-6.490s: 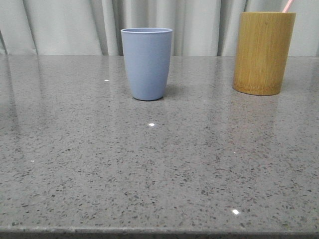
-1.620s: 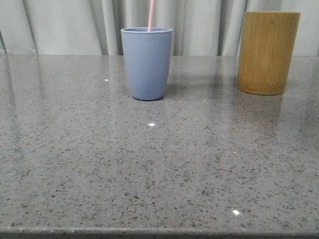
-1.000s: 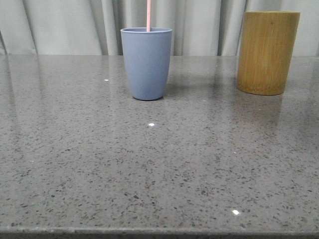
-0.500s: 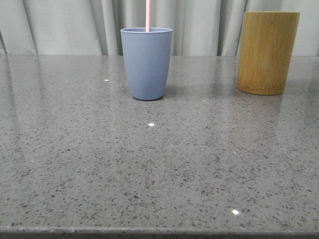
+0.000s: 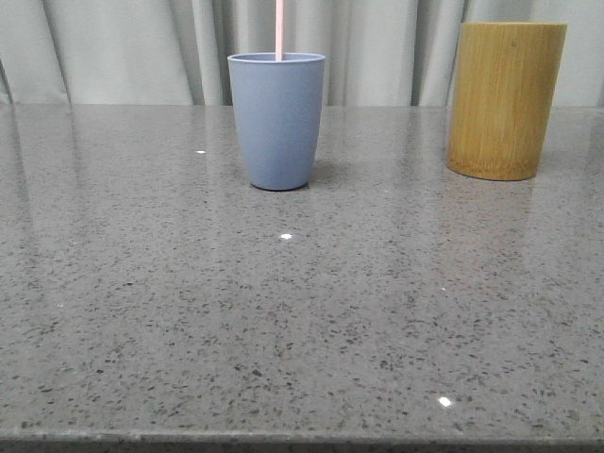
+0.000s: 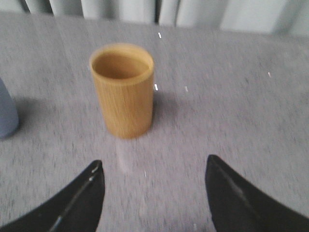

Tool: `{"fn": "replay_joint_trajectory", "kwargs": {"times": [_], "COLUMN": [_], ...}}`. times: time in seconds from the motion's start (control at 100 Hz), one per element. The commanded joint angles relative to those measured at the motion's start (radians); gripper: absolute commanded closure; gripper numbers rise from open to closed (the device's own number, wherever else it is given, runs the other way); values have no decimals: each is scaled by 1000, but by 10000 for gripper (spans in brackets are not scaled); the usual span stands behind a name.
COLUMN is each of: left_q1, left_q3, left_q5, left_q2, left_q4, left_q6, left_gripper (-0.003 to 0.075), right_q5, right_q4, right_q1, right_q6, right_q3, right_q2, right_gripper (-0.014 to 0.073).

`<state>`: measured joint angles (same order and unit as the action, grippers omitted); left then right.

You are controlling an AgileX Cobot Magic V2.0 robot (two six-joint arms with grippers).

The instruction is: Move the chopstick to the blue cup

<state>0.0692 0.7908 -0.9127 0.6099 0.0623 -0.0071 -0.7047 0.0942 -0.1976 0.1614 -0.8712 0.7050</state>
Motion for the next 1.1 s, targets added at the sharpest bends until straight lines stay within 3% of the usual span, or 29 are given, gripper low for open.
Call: {"fn": "replay_joint_trajectory", "kwargs": {"times": [0.0,0.22,0.43,0.57,0.76,0.81,1.09], "left_q1": [-4,-4,-4,-4,-4,-4,-4], "left_q3": [26,26,26,26,26,26,26], "left_q5": [70,70,70,70,70,70,70], "left_q2": [1,2,2,2,2,2,2], "left_q4": [9,13,13,13,13,13,13], "left_q6": [-7,-7,-7,-7,-7,-7,-7], "left_gripper": [134,134,150,310,661,743,739], "right_q5": [4,-99,-95,-94,-92,-92,-95], "right_q4": [16,19,19,19,19,19,18], "right_q1": [10,10,10,10,10,10,10], "right_q6": [-4,6,11,11,11,11,11], "right_q3": [15,68,71,71,71,71,71], "right_q2": [-85,-204,-214,-214,-214,-214,-214], "right_gripper": [127,127,144,314,648,657,662]}}
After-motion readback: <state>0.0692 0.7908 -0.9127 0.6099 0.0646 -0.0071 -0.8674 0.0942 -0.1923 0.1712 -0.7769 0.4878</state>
